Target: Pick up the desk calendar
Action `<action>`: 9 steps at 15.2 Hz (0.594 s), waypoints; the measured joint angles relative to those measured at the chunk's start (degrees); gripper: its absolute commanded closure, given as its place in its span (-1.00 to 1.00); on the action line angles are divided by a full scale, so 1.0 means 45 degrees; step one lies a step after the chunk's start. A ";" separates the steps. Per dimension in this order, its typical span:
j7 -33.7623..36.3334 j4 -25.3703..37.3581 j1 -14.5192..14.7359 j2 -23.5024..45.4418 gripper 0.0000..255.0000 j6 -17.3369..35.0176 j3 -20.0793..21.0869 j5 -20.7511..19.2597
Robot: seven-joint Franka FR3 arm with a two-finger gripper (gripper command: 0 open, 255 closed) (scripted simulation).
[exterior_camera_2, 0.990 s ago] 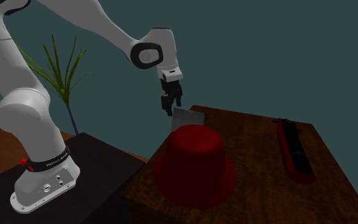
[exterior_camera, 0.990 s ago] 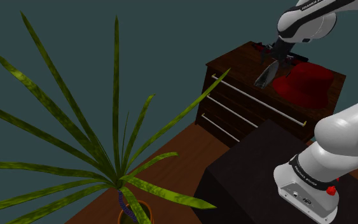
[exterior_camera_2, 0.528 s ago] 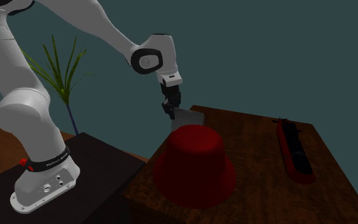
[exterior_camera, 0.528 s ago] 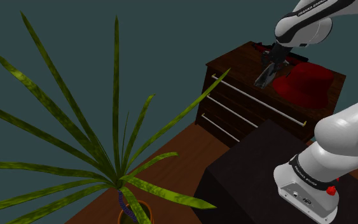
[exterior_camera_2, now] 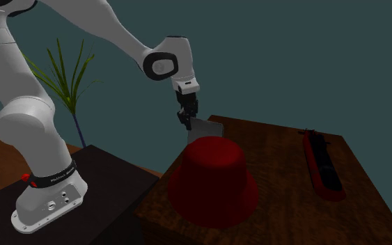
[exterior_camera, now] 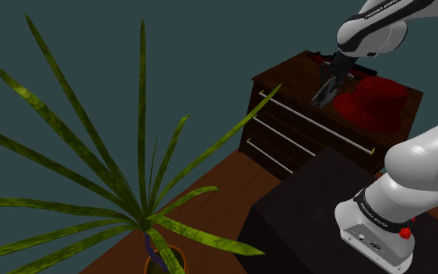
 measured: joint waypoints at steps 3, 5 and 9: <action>0.0028 0.0174 -0.0015 -0.0287 1.00 -0.0465 0.0003 -0.0053; 0.0057 0.0340 -0.0017 -0.0499 1.00 -0.0841 0.0018 -0.0088; 0.0088 0.0707 -0.0018 -0.0823 1.00 -0.1531 0.0042 -0.0127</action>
